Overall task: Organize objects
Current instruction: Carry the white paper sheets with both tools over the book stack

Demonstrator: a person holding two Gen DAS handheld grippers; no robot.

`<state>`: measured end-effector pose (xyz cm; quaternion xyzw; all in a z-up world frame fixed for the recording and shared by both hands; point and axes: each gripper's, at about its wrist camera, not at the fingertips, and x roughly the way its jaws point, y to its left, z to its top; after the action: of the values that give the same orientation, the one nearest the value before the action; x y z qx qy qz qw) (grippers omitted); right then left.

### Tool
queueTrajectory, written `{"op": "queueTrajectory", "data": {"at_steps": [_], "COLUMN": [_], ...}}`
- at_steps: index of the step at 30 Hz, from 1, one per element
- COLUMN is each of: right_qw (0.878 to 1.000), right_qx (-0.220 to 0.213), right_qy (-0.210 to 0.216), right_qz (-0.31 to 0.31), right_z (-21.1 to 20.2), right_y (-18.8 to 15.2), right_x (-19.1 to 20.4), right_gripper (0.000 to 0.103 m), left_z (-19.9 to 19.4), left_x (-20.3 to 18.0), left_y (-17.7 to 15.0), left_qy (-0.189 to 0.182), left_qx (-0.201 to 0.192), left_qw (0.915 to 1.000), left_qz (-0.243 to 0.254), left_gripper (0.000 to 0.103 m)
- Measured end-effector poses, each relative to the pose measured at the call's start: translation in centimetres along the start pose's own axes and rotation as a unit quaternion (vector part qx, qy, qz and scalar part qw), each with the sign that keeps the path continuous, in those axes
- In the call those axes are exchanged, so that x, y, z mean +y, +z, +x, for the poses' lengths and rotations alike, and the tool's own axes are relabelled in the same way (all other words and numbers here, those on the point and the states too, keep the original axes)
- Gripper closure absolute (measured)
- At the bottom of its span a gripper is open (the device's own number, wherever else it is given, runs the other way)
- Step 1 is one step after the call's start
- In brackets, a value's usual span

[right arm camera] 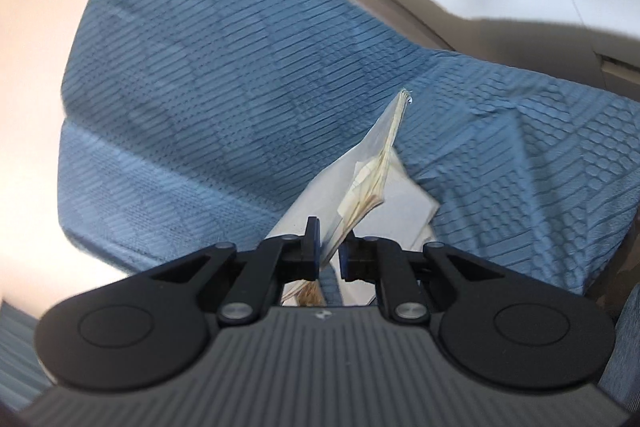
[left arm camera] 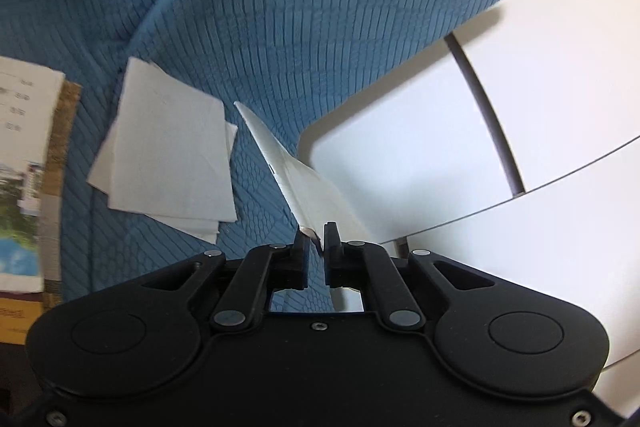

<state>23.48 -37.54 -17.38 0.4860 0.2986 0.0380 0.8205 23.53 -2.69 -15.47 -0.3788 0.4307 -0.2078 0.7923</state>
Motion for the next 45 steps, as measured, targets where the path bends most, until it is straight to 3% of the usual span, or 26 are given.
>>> {"op": "queueTrajectory", "data": {"at_steps": [16,26,33,45], "right_qw": [0.995,0.989,0.985,0.979], "right_qx": [0.046,0.078,0.105,0.137], "right_qy": [0.037,0.064,0.065,0.034], "right_qz": [-0.085,-0.108,-0.121,-0.146], "right_z": [0.5,2.6,5.1,10.0], "right_y": [-3.6,-6.8,-9.8,-14.2], "right_x": [10.8,14.9,15.7,15.1], "right_gripper": [0.09,0.09,0.09,0.09], "left_z": [-12.8,-18.3,-19.7,-18.7], "left_x": [-0.1,3.1,7.4,14.6], "left_y": [3.2,4.7,4.8,4.2], "left_qy": [0.014,0.02,0.029,0.05], "left_qx": [-0.084,-0.121,-0.122,-0.115], "left_qw": [0.9959,0.9921,0.9922,0.9911], "left_qz": [0.028,0.027,0.0,-0.047], "left_gripper": [0.096,0.095,0.095,0.095]}}
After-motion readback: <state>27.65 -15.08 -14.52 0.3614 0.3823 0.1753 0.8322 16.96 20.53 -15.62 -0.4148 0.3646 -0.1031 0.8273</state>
